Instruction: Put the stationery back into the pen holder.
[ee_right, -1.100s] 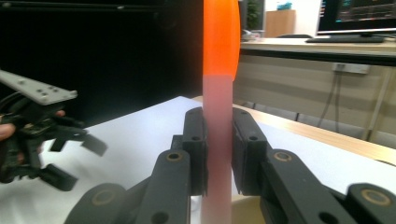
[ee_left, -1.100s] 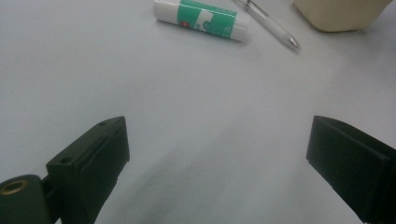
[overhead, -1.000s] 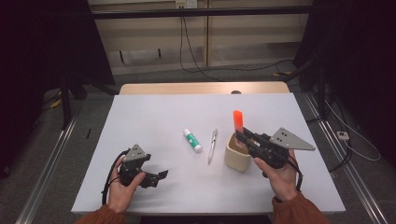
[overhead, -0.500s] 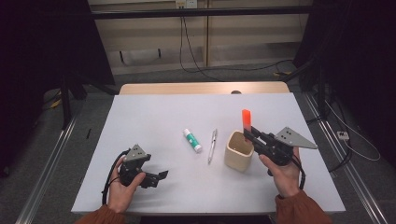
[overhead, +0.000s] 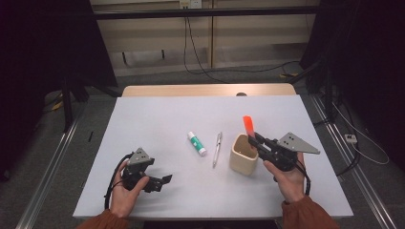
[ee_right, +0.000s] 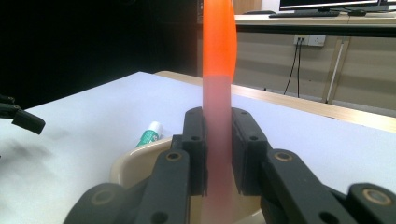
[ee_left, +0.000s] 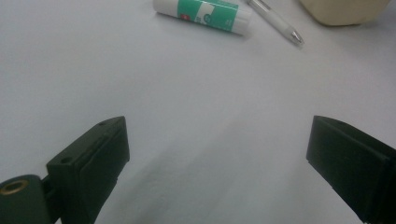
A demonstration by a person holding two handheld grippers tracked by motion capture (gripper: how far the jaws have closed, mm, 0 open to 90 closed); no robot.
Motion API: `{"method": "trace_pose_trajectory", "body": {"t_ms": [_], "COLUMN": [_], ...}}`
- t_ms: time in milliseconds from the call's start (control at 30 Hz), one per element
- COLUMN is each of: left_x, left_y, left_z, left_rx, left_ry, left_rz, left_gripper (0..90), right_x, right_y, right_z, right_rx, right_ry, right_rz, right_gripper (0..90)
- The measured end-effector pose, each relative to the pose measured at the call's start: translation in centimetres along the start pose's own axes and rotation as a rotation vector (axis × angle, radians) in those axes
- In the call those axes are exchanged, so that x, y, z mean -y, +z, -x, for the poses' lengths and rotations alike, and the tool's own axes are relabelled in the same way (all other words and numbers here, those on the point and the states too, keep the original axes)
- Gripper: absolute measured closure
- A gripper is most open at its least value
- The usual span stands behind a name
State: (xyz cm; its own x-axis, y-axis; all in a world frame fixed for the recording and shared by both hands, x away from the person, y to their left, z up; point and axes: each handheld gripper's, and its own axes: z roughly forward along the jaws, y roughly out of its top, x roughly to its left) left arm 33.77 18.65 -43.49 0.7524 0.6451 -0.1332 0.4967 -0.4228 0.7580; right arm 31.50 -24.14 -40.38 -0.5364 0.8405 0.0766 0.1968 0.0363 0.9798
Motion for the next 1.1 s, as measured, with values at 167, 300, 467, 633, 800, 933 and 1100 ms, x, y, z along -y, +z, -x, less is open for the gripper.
{"method": "trace_pose_trajectory", "body": {"t_ms": [167, 300, 467, 633, 800, 933, 1100], "left_x": [0.0, 0.0, 0.0, 0.01, 0.0, 0.01, -0.01], "left_y": [0.01, 0.02, 0.02, 0.03, 0.04, 0.06, 0.11], "left_z": [-0.04, -0.05, -0.05, -0.01, -0.05, -0.07, -0.1], "left_rx": [-0.003, 0.0, 0.0, -0.003, -0.008, -0.013, -0.013], "left_ry": [0.003, 0.004, 0.003, -0.002, -0.004, -0.006, -0.007], "left_rz": [-0.001, -0.002, -0.002, -0.001, -0.003, -0.006, -0.01], "left_gripper": [6.0, 6.0, 6.0, 6.0, 6.0, 6.0, 6.0], "right_x": [0.11, -0.05, -0.25, -0.36, -0.58, -0.55, -0.38], "right_y": [0.09, -0.03, -0.17, -0.25, -0.31, -0.56, -0.72], "right_z": [-0.02, -0.08, -0.09, 0.06, 0.02, 0.37, 0.63], "right_rx": [0.001, 0.015, 0.018, 0.023, 0.03, 0.054, 0.061], "right_ry": [-0.009, -0.007, -0.019, -0.001, -0.006, 0.004, 0.013], "right_rz": [-0.008, 0.004, 0.007, 0.006, -0.014, -0.036, -0.057], "right_gripper": [77.7, 67.3, 55.6, 40.7, 26.1, 18.7, 15.0]}}
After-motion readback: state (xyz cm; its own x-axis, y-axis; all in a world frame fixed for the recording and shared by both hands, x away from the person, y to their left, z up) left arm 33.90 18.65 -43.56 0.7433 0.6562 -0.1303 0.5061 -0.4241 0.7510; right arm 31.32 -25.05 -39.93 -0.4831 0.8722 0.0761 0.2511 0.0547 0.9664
